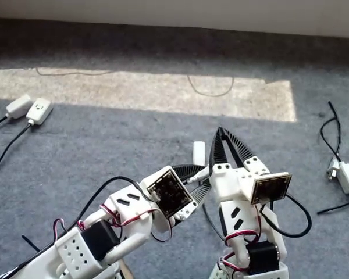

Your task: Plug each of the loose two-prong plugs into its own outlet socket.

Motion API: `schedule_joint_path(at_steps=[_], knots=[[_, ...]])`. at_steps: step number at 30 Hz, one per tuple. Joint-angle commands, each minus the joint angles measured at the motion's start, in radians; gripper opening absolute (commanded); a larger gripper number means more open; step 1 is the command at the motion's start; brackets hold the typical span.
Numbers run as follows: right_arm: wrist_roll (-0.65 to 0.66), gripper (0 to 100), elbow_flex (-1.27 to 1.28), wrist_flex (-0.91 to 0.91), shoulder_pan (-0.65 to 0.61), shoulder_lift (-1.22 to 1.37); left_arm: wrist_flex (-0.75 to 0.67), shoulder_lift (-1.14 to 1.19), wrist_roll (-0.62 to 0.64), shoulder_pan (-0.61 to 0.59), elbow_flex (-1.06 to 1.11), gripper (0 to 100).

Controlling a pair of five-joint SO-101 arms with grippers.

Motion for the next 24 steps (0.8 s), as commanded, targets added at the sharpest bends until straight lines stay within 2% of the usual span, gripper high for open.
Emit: schedule_joint_path(at_steps=[1,19,24], knots=[[0.025,0.7,0.150,0.062,0.008,0.031,-0.017,-0.114,0.006,0.019,-0.133,1],[0.023,0.7,0.150,0.159,0.015,0.033,-0.020,-0.114,0.006,0.016,-0.209,1],[0.025,0.7,0.150,0.225,0.027,0.033,-0.020,-0.110,0.006,-0.058,-0.249,1]])
